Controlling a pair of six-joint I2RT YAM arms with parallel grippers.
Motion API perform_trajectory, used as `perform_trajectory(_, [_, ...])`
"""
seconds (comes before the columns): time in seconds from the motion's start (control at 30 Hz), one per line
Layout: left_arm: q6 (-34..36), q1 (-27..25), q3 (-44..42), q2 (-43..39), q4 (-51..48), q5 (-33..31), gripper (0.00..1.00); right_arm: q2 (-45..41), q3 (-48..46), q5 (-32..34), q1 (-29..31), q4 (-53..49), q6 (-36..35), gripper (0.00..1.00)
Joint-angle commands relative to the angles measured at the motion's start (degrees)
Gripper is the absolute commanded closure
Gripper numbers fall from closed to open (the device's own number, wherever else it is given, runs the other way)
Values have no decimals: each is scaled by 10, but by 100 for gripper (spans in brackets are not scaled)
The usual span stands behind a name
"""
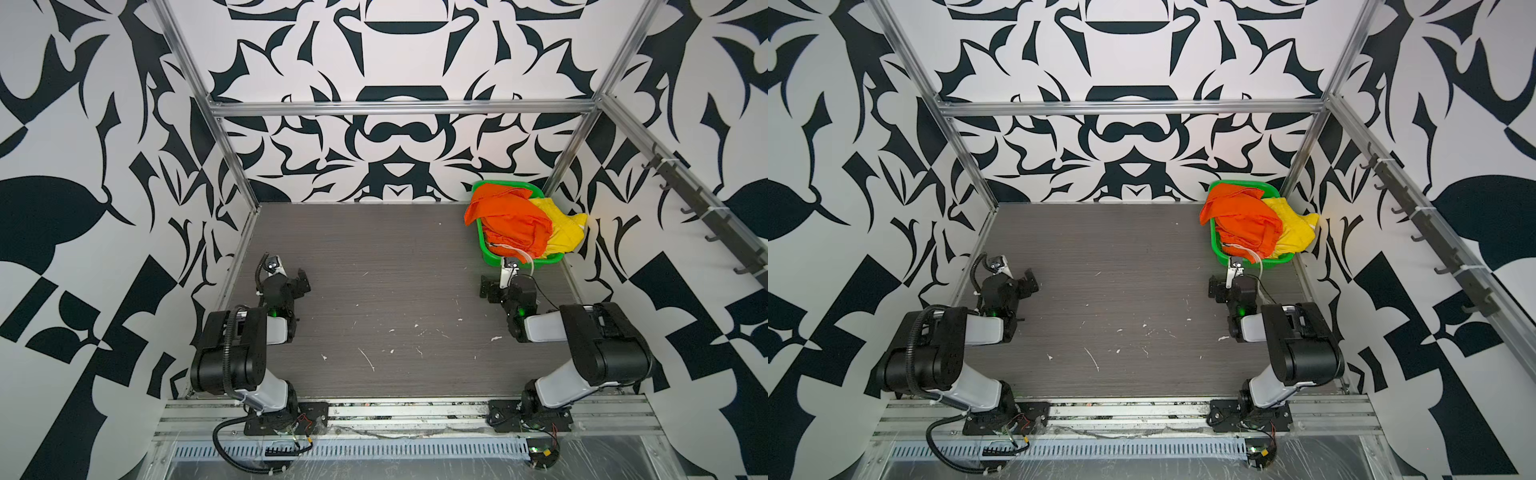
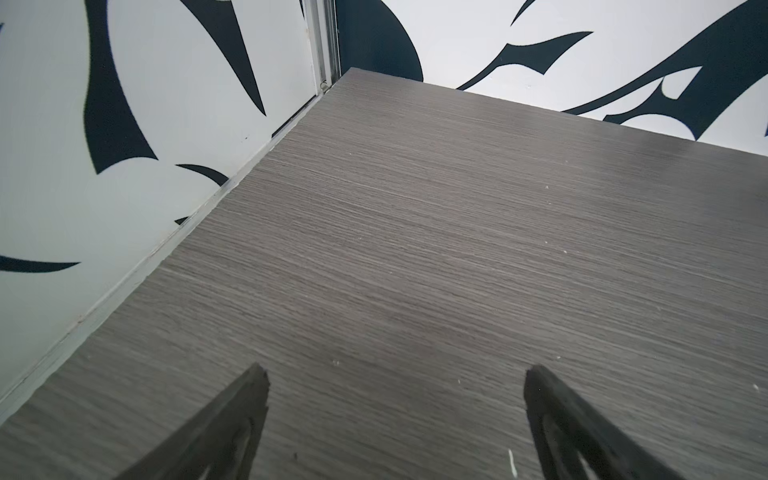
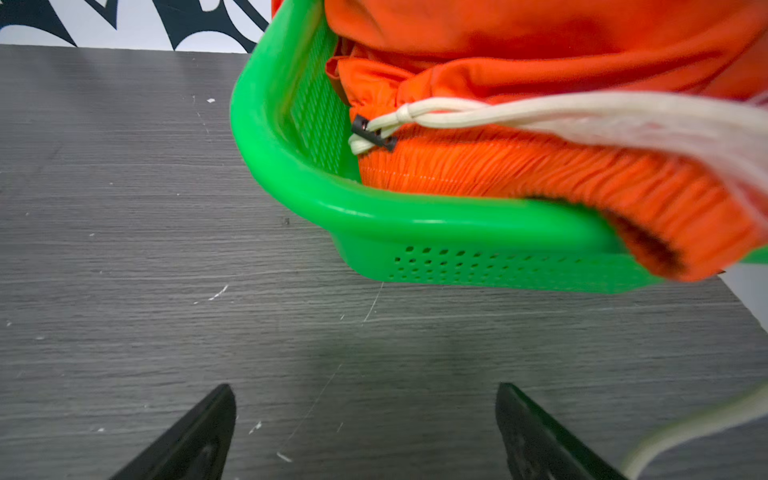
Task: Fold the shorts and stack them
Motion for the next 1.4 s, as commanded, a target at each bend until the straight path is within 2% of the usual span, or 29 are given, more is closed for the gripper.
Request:
perform_trajectory(0.0, [0, -2, 11, -2, 2, -2, 1, -8, 11, 10, 2, 17, 5, 0])
perform_trajectory(0.73, [4, -2, 12, 0, 3, 2, 0, -9, 12, 8, 2, 13, 0, 0])
perform_trajectory(0.83, [6, -3, 3, -8, 23, 5, 6, -15, 7, 2, 2, 22, -3, 0])
perform_trajectory(0.9, [7, -8, 8, -50, -15, 8, 9, -37, 2, -7, 2, 18, -4, 0])
perform_trajectory(1.0, [-8, -15, 60, -158, -222, 23, 11, -125, 12, -10, 2, -92, 7, 0])
perform_trajectory(1.07, [-41, -23, 93, -231, -335, 40, 14, -207, 37, -9, 2, -225, 42, 0])
perform_trajectory(1.17, [-86, -49, 129, -304, -466, 45, 14, -306, 76, -46, 4, -402, 85, 0])
perform_trajectory(1.27, [-117, -73, 153, -347, -547, 85, 18, -377, 116, -75, 3, -537, 128, 0])
perform_trajectory(1.37, [-163, -83, 170, -354, -590, 110, 18, -393, 181, -67, 3, -641, 134, 0])
